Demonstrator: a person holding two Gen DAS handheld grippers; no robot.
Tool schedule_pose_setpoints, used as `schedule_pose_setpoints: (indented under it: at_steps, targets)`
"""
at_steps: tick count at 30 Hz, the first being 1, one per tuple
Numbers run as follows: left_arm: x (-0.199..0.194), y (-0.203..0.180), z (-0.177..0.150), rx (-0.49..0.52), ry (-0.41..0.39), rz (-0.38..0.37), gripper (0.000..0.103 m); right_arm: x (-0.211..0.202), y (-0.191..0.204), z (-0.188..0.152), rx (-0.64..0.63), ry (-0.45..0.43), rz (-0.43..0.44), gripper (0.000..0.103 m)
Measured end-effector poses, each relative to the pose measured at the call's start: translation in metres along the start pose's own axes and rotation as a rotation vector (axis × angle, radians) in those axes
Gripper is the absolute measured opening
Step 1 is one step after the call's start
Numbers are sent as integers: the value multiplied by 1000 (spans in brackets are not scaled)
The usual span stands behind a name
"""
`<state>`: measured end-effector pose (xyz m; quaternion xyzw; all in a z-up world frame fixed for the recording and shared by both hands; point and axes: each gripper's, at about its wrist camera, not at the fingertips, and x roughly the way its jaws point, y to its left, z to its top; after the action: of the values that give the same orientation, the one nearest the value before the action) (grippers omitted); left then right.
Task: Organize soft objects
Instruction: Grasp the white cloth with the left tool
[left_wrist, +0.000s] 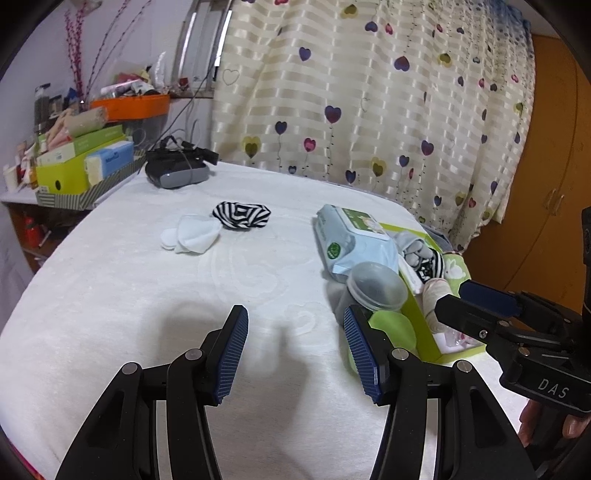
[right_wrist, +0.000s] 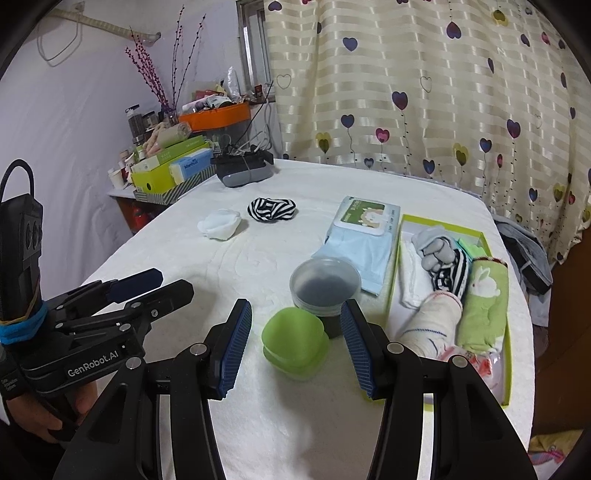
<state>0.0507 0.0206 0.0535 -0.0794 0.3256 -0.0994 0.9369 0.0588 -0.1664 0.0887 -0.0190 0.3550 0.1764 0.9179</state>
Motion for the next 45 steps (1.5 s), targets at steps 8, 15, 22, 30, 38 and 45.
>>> schedule_pose_setpoints:
  at_steps: [8,15,22,30,38,45]
  targets:
    - [2,9,5,-13,1,21,54,9,7,9,-16,-3,20,51]
    - [6,20,12,-30,3,37,54,20,14,16,-31,-1,41,51]
    - [7,34,18,-43,5,46,54,28,20,23,-39,3,57,52]
    - [10,53,27,-44,-1,62,54,32,29,33,-58,-3,74,52]
    - [23,68,41,-37,14,61,55,39,34,40,-76,11,80,52]
    - [46,73,59,30,16,90,55,55,31,55,-72,30,68,52]
